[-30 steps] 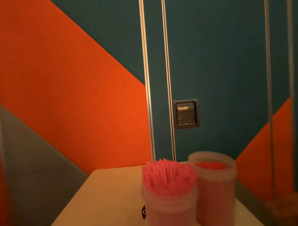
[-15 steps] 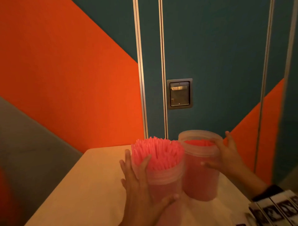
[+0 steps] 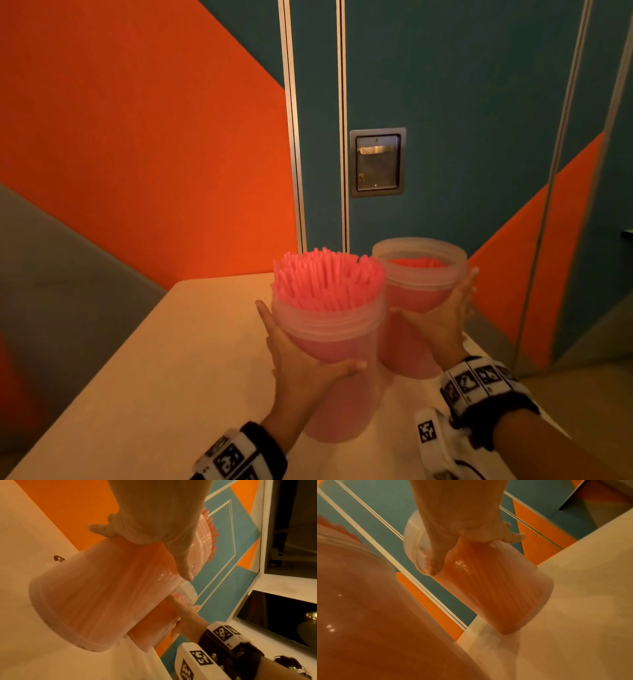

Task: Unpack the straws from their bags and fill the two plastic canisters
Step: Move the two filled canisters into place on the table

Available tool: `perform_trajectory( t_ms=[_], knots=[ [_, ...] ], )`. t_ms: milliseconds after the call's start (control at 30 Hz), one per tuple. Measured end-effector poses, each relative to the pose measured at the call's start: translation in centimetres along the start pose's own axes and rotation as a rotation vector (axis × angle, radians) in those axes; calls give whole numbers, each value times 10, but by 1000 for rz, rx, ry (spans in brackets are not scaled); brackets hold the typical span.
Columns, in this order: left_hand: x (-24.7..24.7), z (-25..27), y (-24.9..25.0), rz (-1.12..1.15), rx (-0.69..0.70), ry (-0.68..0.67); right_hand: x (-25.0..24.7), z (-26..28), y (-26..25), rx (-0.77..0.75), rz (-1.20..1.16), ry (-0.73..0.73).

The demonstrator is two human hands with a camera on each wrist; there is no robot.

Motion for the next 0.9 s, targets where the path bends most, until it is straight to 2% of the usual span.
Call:
perform_trajectory(
  t_ms=[167, 267, 367, 500, 733, 900],
  knots=[
    [-10, -1, -8, -64, -27, 15, 3, 5, 18, 53, -21, 62],
    [-31, -7, -13, -5, -54, 120, 1, 4, 17, 35, -11, 64],
    [-62, -25, -11, 17, -40, 242, -4, 6, 18, -20, -106, 60],
    [-88, -59, -11, -46, 13, 303, 4, 4, 19, 7, -215, 21],
    [-78, -106, -46, -182, 13, 317, 64, 7, -3, -46, -309, -124],
    [-57, -132, -64, -197, 18, 296, 108, 4, 3, -28, -318, -127]
  ],
)
Point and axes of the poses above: each hand's wrist, its own z-axis away from the middle knuckle, its own x-axis out of the palm, y = z × x, the point moved 4 cm from there along -z, towards the middle knuckle, and after that the axes turned 12 degrees about -z, right-handed, at the moved point
